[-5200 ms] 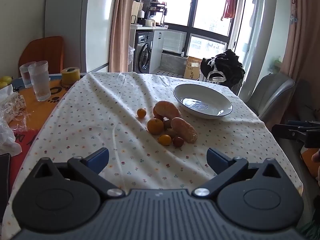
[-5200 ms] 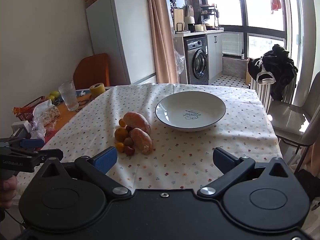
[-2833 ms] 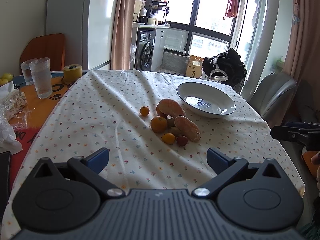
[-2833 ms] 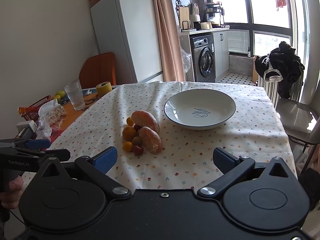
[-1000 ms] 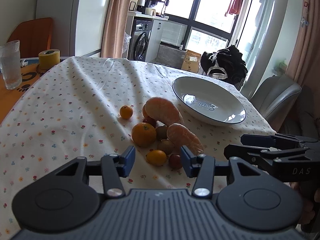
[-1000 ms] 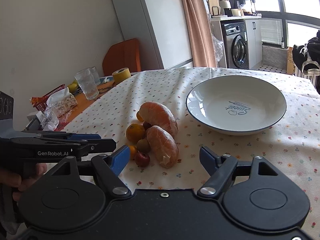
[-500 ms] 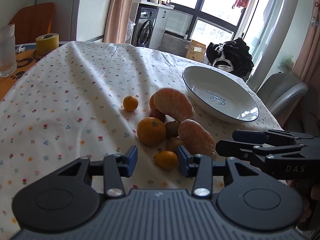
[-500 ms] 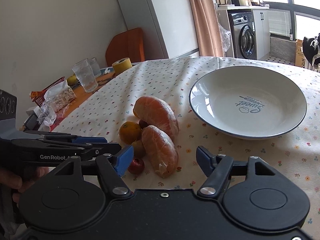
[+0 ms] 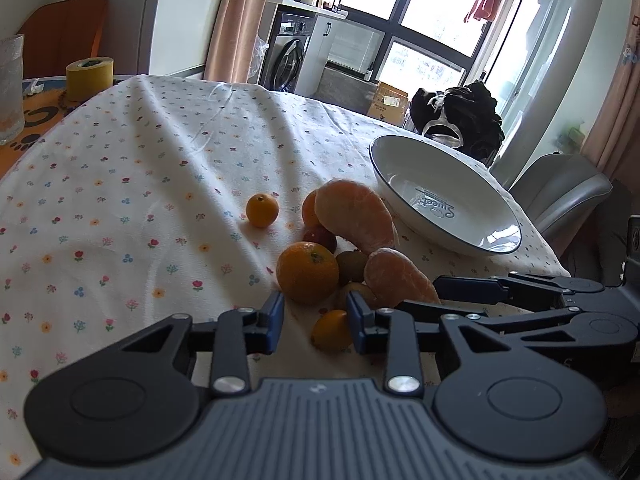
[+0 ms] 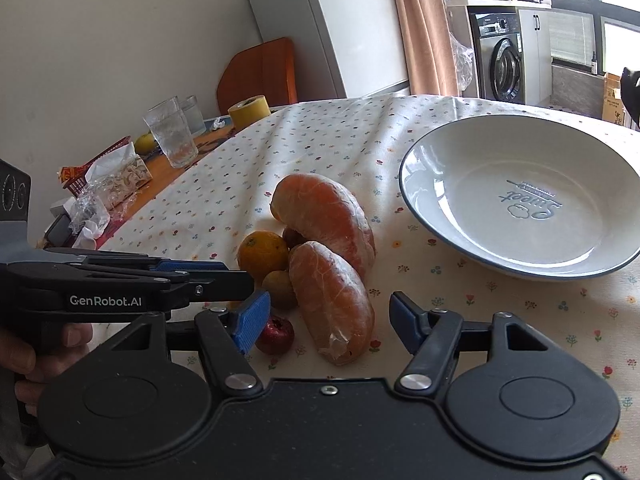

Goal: Organize fruits
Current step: 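Close the right tool on a sweet potato while the left tool moves toward a kumquat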

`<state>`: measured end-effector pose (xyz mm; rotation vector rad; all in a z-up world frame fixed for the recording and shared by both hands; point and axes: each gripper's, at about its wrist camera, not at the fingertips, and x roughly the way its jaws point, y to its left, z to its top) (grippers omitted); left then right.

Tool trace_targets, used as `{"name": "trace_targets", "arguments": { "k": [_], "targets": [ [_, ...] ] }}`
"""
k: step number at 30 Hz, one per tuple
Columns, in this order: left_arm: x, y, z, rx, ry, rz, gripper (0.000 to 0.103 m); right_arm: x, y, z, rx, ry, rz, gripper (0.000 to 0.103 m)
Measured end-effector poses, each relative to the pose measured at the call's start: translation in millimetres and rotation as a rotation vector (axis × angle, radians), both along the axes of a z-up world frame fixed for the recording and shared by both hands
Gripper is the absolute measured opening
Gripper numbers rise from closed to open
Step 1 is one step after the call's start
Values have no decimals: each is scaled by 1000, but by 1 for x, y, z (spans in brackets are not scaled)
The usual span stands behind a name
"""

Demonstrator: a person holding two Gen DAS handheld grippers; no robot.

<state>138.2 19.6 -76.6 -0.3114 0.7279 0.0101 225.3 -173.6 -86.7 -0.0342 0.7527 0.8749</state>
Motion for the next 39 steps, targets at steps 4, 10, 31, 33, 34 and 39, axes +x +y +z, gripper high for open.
{"name": "trace_targets", "arguments": {
  "k": [4, 10, 31, 33, 34, 39],
  "targets": [
    [-5, -3, -1, -31, 11, -29, 31, 0, 2, -2, 2, -6, 15, 56],
    [-2, -8, -8, -28, 28, -35, 31, 5, 2, -7, -3, 2, 6, 47],
    [-14, 7, -3, -3, 4, 43, 25, -1, 25, -6, -113, -124, 54, 37],
    [-15, 7, -3, -4, -2, 40, 25, 1, 21, -4, -93, -97, 45, 35],
    [-17, 6, -3, -3, -5, 39, 25, 2, 19, -4, -82, -87, 40, 33],
    [-22, 4, 0, -3, -20, 31, 25, 3, 6, 2, -23, -52, 20, 25]
  ]
}}
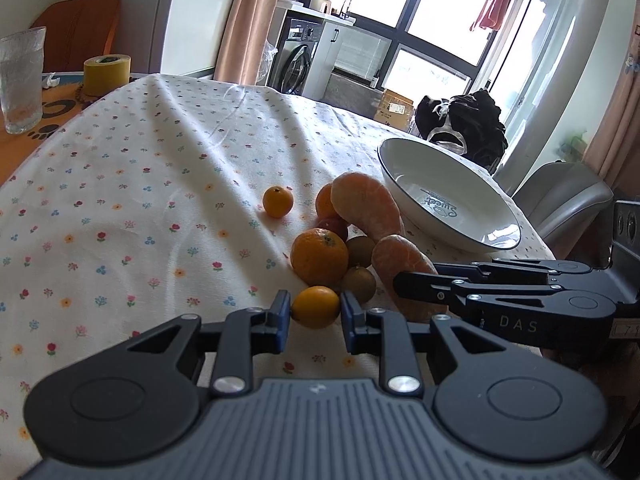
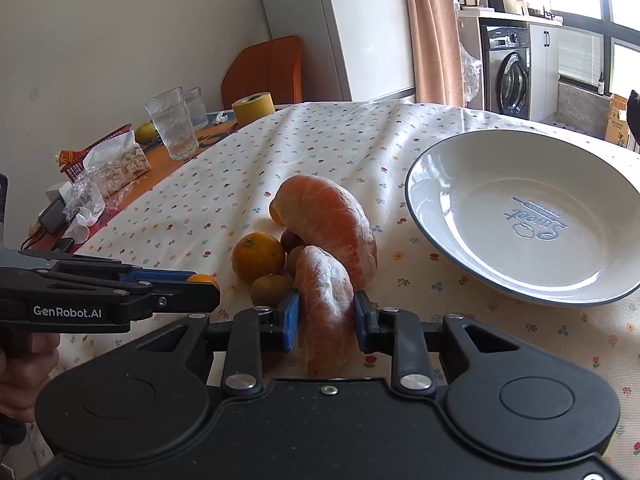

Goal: Organize fruits
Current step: 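Close the right tool on a sweet potato while the left tool moves toward a kumquat, then carry the sweet potato to the white bowl with the right tool while the left tool grasps a kumquat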

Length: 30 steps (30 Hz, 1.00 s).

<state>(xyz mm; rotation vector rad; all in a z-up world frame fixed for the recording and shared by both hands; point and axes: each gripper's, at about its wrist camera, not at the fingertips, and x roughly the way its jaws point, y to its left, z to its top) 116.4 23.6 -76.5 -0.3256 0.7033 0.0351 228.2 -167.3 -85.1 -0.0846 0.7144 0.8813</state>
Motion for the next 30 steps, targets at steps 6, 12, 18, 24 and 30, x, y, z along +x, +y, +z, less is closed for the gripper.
{"name": "trace_targets", "arguments": {
  "k": [6, 12, 18, 24, 30],
  "targets": [
    [-5, -4, 4, 6, -15, -8, 25, -5, -3, 3, 12, -6, -10, 21],
    [-11, -4, 6, 13, -23, 4, 25, -6, -13, 9, 74, 27, -14, 21],
    [-13, -6, 13, 22, -34, 1, 25, -6, -19, 18, 103, 17, -27, 21],
    [-3, -17, 17, 27, -31, -22, 25, 0, -34, 31, 123, -8, -46, 21],
    [11, -27, 29, 45, -55, -34, 25, 9, -52, 39, 135, -36, -90, 21]
  ]
}}
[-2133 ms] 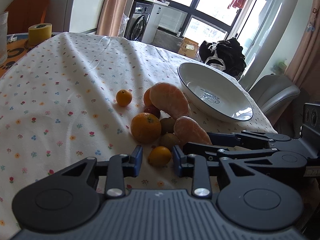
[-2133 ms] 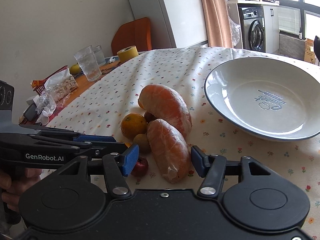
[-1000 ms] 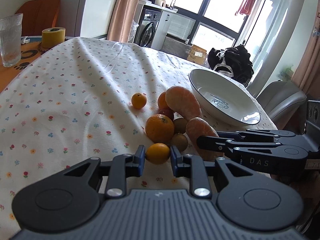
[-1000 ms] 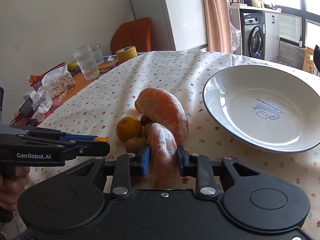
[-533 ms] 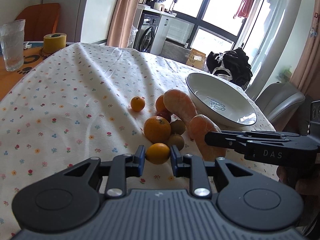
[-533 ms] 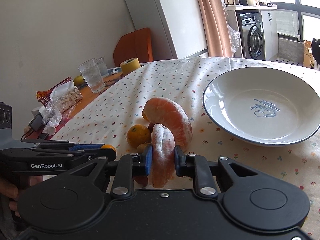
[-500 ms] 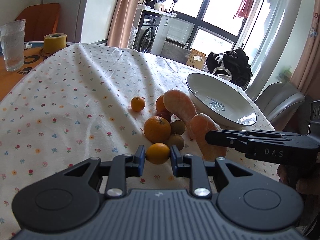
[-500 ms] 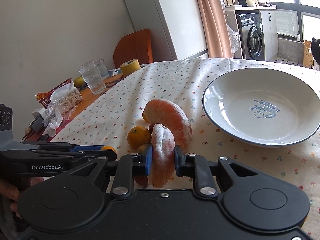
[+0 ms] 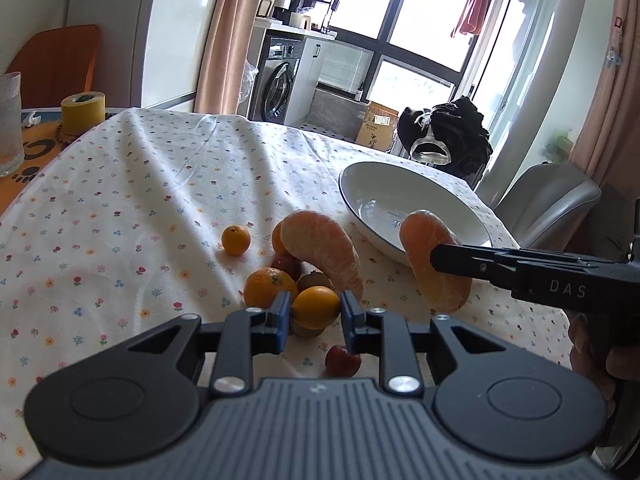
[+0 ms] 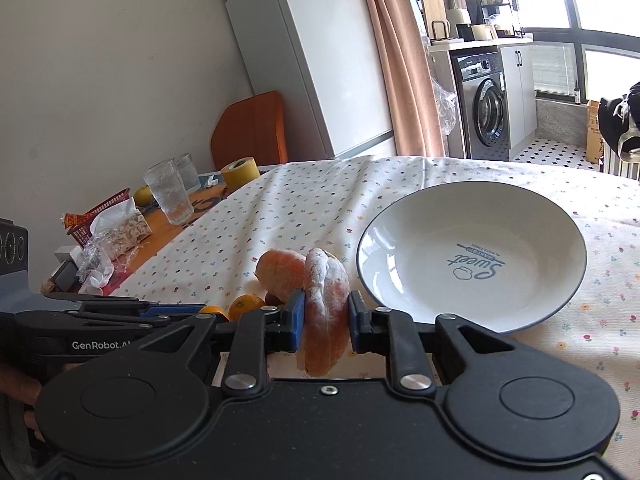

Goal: Organize fruits
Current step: 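Carry the sweet potato to the white bowl with the right tool while the left tool grasps a kumquat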

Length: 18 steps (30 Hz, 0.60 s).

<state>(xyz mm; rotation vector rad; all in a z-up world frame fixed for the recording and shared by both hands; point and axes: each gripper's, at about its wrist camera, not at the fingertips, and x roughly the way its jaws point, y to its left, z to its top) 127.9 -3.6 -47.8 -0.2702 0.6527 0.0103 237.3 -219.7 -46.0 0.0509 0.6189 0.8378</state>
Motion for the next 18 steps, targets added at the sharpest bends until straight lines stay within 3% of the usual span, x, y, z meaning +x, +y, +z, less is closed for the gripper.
{"name": "trace_targets", "arguments": {
  "k": [18],
  "targets": [
    [51, -31, 29, 44, -54, -36, 25, 38, -37, 13, 30, -61, -89, 21]
  ]
}}
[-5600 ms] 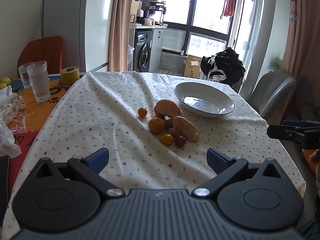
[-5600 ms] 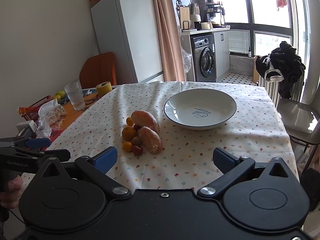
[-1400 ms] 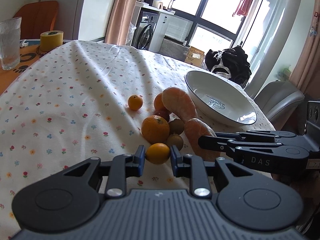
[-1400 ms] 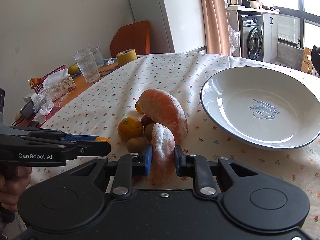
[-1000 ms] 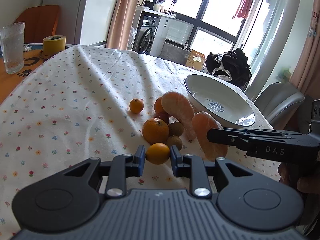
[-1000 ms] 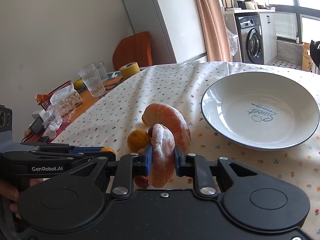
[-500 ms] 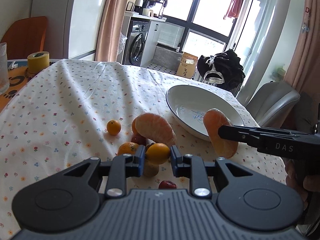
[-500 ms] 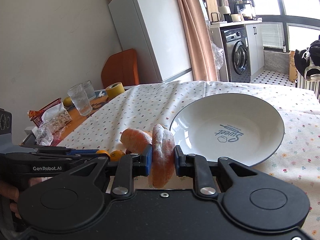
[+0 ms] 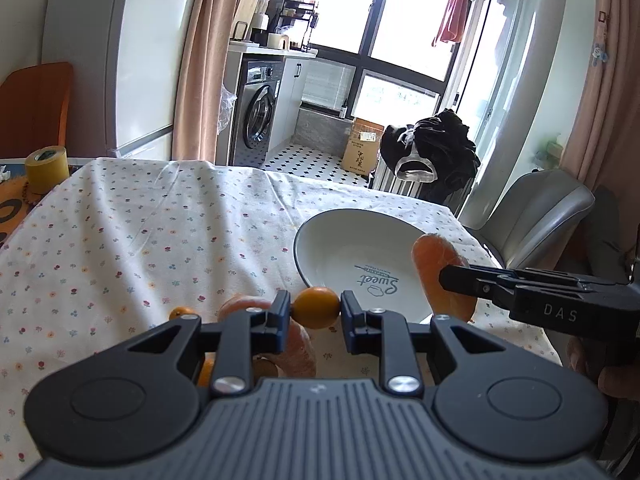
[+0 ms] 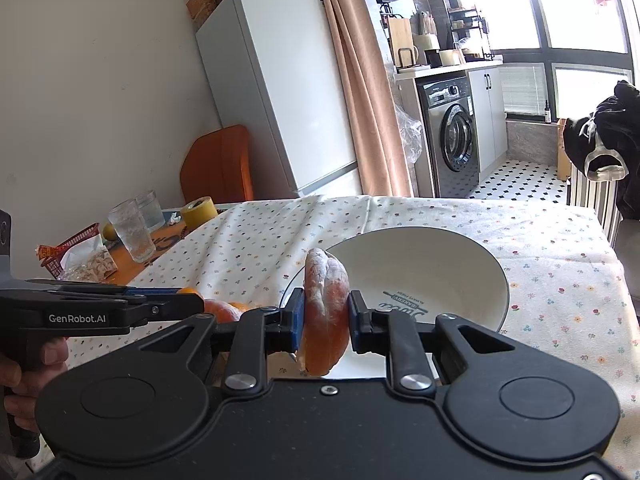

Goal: Organize fruits
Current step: 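Carry the sweet potato to the white bowl with the right tool while the left tool grasps a kumquat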

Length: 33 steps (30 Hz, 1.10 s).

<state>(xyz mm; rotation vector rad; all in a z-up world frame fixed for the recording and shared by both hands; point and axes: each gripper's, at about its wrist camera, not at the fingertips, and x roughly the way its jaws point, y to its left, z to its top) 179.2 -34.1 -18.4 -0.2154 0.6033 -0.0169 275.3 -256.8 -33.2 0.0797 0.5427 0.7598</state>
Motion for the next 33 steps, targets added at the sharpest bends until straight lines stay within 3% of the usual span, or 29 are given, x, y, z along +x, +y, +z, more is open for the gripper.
{"name": "trace_targets", "arguments": {
  "k": [8, 18, 25, 33],
  "targets": [
    [18, -8, 7, 5, -14, 8, 25, 16, -3, 3, 65, -12, -34, 21],
    [36, -1, -3, 12, 30, 31, 25, 27, 2, -9, 42, -49, -68, 21],
    [54, -12, -11, 6, 42, 1, 25, 35, -2, -27, 53, 42, -44, 21],
    [76, -30, -23, 14, 77, -51, 25, 45, -12, -37, 47, 90, -125, 23]
  ]
}}
